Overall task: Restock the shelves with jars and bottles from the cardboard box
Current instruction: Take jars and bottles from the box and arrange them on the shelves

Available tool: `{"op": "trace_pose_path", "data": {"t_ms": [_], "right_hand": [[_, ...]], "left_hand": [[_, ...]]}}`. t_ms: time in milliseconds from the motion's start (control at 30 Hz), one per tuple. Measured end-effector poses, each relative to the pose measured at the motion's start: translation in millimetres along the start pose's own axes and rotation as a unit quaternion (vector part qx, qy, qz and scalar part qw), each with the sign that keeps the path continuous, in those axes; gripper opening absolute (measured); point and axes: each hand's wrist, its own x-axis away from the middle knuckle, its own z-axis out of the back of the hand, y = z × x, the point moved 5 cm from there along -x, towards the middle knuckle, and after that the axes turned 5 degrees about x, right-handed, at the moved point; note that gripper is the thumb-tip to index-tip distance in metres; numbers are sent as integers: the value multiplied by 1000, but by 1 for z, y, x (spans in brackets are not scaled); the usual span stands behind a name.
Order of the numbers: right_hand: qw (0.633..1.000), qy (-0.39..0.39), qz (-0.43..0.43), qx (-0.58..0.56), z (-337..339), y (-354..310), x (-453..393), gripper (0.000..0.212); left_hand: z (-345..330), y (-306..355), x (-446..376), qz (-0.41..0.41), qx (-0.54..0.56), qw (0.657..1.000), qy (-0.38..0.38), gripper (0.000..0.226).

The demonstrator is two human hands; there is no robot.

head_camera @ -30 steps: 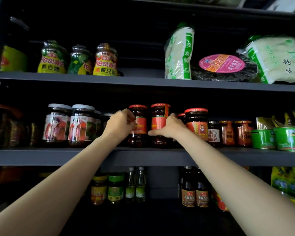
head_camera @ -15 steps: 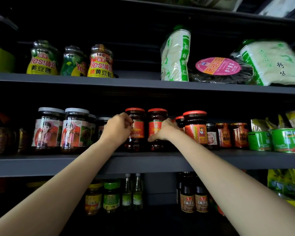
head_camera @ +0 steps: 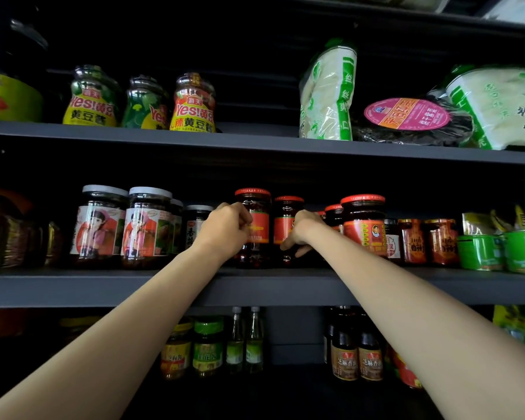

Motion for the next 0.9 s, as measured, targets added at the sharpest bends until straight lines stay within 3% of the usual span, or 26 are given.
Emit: {"op": "trace_pose_path", "data": {"t_ms": [133, 233, 300, 467, 633, 900], "right_hand": [[1000, 23, -5, -1, 0, -2, 0, 80], [999, 23, 12, 37, -1, -1, 0, 54], [995, -27, 30, 89, -9, 0, 4, 47], [961, -108, 103, 231, -22, -4, 16, 48], [904, -143, 104, 389, -29, -7, 19, 51], [895, -164, 87, 405, -30, -5, 19, 54]], "left_hand": [[-1, -3, -1, 5, -7, 1000, -3, 19], [-2, -4, -3, 7, -8, 1000, -2, 20], [-2, -4, -2, 11, -3, 1000, -3, 21], [-2, -2, 0, 15, -1, 1000, -3, 20], [-3, -1, 0, 9, -4, 1000, -8, 19], [-2, 2, 3, 5, -7, 1000, -14, 16]]}}
